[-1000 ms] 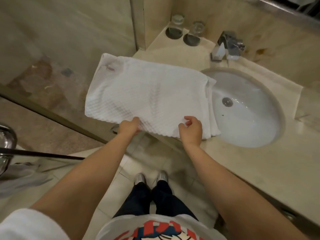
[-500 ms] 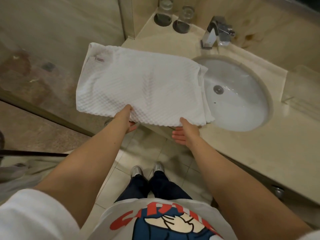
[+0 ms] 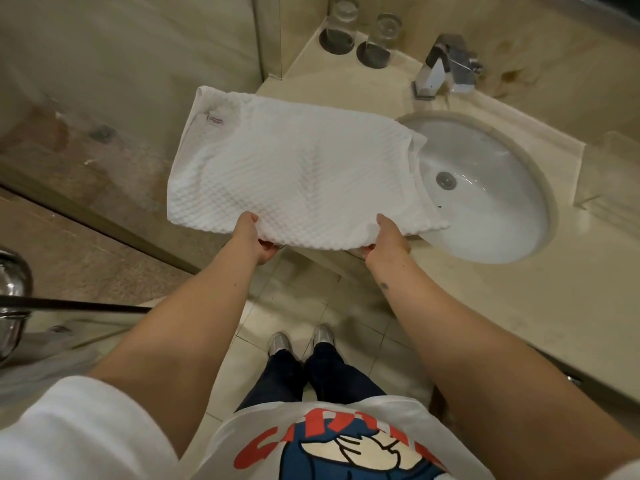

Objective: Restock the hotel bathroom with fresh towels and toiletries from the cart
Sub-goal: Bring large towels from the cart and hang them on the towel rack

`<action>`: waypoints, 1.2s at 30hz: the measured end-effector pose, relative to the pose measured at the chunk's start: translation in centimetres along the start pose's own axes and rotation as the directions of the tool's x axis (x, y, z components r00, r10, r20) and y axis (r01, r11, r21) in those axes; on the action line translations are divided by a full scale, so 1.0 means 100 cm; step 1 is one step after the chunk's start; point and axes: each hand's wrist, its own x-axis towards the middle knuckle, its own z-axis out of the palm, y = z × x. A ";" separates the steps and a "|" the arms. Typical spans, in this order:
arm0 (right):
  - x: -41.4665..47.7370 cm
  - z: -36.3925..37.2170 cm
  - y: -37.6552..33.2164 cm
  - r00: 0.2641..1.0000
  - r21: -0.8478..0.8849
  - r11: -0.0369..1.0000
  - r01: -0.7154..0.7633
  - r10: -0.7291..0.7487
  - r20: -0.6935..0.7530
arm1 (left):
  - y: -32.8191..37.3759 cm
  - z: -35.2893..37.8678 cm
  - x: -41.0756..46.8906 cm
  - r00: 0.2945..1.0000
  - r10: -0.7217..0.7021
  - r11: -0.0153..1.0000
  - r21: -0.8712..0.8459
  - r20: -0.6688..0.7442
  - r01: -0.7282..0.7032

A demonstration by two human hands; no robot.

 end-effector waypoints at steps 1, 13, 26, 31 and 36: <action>0.000 -0.001 0.000 1.000 0.022 1.000 0.002 -0.002 -0.014 | 0.000 0.000 0.000 1.000 -0.002 1.000 -0.031 0.006 0.002; -0.035 0.030 -0.021 0.977 -0.023 0.982 0.187 -0.184 0.104 | 0.021 -0.003 0.000 0.951 0.210 0.949 -0.187 -0.227 -0.254; -0.058 0.062 -0.031 0.614 -0.501 0.356 0.789 -0.489 0.620 | 0.040 0.044 -0.056 0.496 0.859 0.387 0.473 0.127 -0.791; -0.079 0.066 -0.045 0.697 -0.434 0.558 0.708 -0.450 0.559 | 0.055 0.062 -0.087 0.509 0.777 0.328 0.451 0.372 -0.830; -0.104 0.058 -0.067 0.731 -0.210 0.799 0.564 -0.366 0.576 | 0.059 0.079 -0.125 0.506 0.690 0.321 0.408 0.518 -0.855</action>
